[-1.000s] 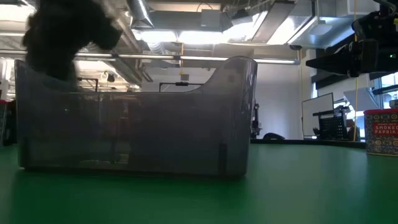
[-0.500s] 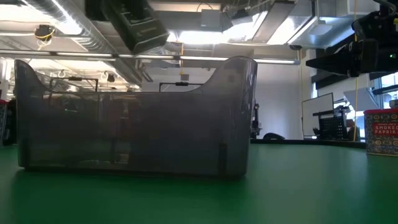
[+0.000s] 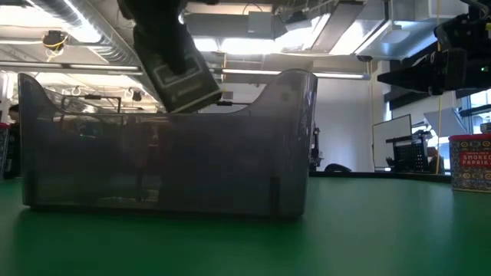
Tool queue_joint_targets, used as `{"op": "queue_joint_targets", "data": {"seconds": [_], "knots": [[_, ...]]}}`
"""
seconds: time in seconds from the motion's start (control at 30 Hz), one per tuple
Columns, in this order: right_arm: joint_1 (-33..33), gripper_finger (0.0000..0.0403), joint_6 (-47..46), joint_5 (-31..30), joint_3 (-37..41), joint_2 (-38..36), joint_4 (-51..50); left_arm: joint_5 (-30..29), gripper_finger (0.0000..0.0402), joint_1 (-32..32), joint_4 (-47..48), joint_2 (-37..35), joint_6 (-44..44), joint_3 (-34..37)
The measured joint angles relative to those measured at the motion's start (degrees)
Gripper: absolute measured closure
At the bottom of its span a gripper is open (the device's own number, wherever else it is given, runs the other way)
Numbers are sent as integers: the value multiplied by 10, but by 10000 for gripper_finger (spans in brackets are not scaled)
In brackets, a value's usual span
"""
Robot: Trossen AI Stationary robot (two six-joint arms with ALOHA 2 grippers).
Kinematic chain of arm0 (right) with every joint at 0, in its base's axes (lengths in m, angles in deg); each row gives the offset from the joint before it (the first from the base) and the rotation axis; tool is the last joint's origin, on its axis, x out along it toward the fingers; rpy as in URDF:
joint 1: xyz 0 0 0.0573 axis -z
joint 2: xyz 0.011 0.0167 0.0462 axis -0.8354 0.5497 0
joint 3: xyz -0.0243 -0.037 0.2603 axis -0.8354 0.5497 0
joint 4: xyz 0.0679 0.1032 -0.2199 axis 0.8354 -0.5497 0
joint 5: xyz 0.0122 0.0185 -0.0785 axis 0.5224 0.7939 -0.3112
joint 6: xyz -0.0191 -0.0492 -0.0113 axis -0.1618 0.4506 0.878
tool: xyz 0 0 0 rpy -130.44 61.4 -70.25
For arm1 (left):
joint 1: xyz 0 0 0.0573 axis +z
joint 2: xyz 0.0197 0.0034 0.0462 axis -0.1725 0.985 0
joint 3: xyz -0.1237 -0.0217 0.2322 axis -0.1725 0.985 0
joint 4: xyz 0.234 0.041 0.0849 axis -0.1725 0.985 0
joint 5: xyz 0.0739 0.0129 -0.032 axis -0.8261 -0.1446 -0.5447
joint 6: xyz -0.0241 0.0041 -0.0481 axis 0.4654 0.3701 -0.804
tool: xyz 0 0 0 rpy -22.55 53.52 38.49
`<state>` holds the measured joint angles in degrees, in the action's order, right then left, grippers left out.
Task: Sort spices by type
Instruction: Put the black seasoning can into the bottom gray bin
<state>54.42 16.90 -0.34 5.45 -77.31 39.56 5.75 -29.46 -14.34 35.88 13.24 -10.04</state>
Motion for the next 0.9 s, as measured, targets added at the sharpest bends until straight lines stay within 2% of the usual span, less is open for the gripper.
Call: {"op": "queue_joint_targets", "data": {"seconds": [0.4, 0.57, 0.7, 0.9], "knots": [[0, 397, 2, 0, 0, 0, 0, 5, 277, 0, 6, 56, 27, 0], [0, 397, 2, 0, 0, 0, 0, 29, 277, 0, 20, 72, 23, 0], [0, 397, 2, 0, 0, 0, -4, 45, 277, 0, 67, 73, -8, 5], [0, 397, 2, 0, 0, 0, -4, 45, 277, 1, 72, 73, -47, 16]]}}
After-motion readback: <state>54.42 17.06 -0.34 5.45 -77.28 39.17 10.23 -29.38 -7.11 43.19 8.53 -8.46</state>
